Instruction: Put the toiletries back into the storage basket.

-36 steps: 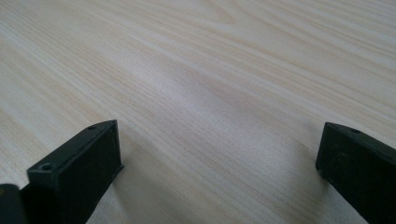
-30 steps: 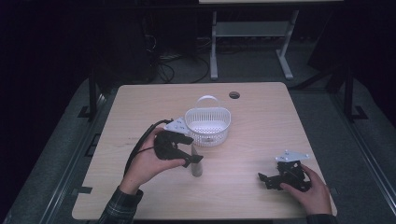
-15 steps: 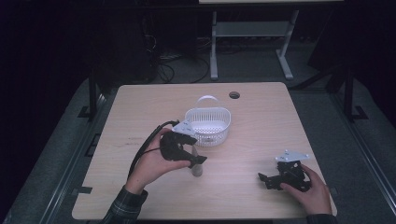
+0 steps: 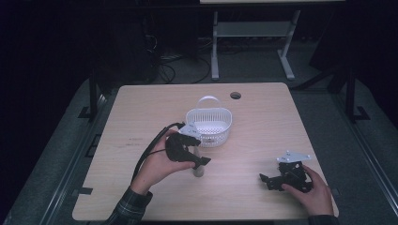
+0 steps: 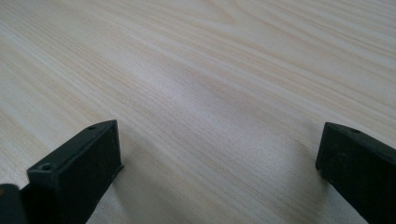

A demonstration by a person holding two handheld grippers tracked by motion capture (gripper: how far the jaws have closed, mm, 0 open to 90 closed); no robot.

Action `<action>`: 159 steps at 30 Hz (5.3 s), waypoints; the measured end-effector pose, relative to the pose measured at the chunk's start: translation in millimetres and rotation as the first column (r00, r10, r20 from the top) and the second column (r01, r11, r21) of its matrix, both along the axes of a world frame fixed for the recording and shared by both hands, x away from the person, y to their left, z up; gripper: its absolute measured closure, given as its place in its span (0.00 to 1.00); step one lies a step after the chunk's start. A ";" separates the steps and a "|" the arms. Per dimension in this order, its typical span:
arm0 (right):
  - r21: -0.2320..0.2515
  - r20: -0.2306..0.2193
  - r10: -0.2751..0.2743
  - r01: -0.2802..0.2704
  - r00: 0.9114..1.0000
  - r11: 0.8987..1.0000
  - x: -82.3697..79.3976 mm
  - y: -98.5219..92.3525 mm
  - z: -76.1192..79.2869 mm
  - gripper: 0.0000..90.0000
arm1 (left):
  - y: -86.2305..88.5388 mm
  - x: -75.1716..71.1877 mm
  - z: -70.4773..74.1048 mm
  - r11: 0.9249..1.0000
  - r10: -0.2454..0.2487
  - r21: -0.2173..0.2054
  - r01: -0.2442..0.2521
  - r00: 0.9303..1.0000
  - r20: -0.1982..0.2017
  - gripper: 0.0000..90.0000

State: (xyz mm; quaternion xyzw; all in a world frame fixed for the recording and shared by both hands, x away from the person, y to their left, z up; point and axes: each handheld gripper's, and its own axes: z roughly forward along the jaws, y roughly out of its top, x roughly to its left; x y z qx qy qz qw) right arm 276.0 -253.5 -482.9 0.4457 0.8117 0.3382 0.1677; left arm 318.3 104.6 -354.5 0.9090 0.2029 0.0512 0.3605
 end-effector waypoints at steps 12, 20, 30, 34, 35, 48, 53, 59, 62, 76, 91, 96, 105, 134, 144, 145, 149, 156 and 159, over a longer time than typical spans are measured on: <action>0.000 0.000 0.000 0.000 1.000 1.000 0.0 0.0 0.0 0.00 | 1.4 0.4 0.8 1.000 0.000 0.007 0.000 1.000 -0.001 0.34; 0.000 0.000 0.000 0.000 1.000 1.000 0.0 0.0 0.0 0.00 | 2.2 0.5 2.6 1.000 0.007 0.023 -0.007 1.000 -0.009 0.34; -0.001 0.000 0.000 0.000 1.000 1.000 0.0 0.0 0.1 0.00 | 2.5 1.3 4.5 0.999 0.007 0.037 -0.006 1.000 -0.019 0.34; -0.001 0.000 0.000 0.000 1.000 1.000 0.0 0.0 0.1 0.00 | 3.8 1.3 6.8 0.999 0.017 0.032 -0.016 1.000 -0.017 0.34; 0.000 0.001 -0.001 0.001 1.000 1.000 0.0 0.0 0.0 0.00 | 4.7 1.6 8.0 0.999 0.015 0.036 -0.014 1.000 -0.016 0.34; 0.000 0.000 -0.001 0.001 1.000 1.000 -0.1 0.1 0.0 0.00 | 16.6 5.4 21.7 0.998 0.061 0.018 -0.061 0.998 0.001 0.34; 0.000 0.000 -0.001 0.001 1.000 1.000 -0.1 0.1 0.0 0.00 | 19.9 7.7 26.0 0.997 0.071 0.012 -0.071 0.997 0.005 0.34; 0.000 0.001 0.000 0.000 1.000 1.000 0.0 0.0 0.0 0.00 | 23.8 11.1 32.1 0.996 0.089 0.012 -0.089 0.996 0.005 0.34; -0.002 0.001 0.000 0.000 1.000 1.000 0.0 -0.1 0.1 0.00 | 26.2 13.6 36.5 0.995 0.100 0.008 -0.100 0.995 0.008 0.34; 0.000 0.001 -0.001 0.001 1.000 1.000 0.0 0.0 0.0 0.00 | 32.2 23.5 50.1 0.991 0.133 -0.007 -0.133 0.991 0.007 0.34; 0.000 0.001 -0.001 0.001 1.000 1.000 0.0 0.0 0.0 0.00 | 35.7 34.3 67.8 0.988 0.151 -0.020 -0.151 0.988 0.022 0.34; 0.000 0.001 -0.001 0.001 1.000 1.000 0.0 0.1 0.0 0.00 | 35.1 38.0 71.2 0.987 0.162 -0.030 -0.161 0.987 0.020 0.34; 0.000 0.001 -0.001 0.001 1.000 1.000 0.0 0.1 0.0 0.00 | 35.7 47.1 79.9 0.984 0.172 -0.044 -0.171 0.985 0.022 0.34; 0.000 0.001 -0.001 0.001 1.000 1.000 0.0 0.0 0.0 0.00 | 26.6 70.8 107.3 0.979 0.194 -0.068 -0.191 0.980 0.042 0.34; -0.001 0.001 -0.001 0.001 1.000 1.000 0.0 0.0 0.1 0.00 | 20.2 82.2 109.3 0.977 0.199 -0.080 -0.195 0.979 0.036 0.34; -0.001 0.001 -0.001 0.001 1.000 1.000 0.0 0.0 0.1 0.00 | 19.5 83.3 109.2 0.977 0.200 -0.079 -0.197 0.979 0.036 0.34; 0.000 0.001 -0.001 0.001 1.000 1.000 0.0 0.0 0.0 0.00 | 16.6 86.8 109.7 0.977 0.200 -0.082 -0.196 0.979 0.040 0.34; -0.001 0.002 -0.001 0.001 1.000 1.000 0.0 0.0 0.0 0.00 | 11.5 92.5 108.4 0.977 0.201 -0.091 -0.195 0.978 0.053 0.34; 0.000 0.001 -0.001 0.001 1.000 1.000 0.0 0.0 0.0 0.00 | 8.8 95.3 105.4 0.976 0.202 -0.092 -0.197 0.978 0.052 0.34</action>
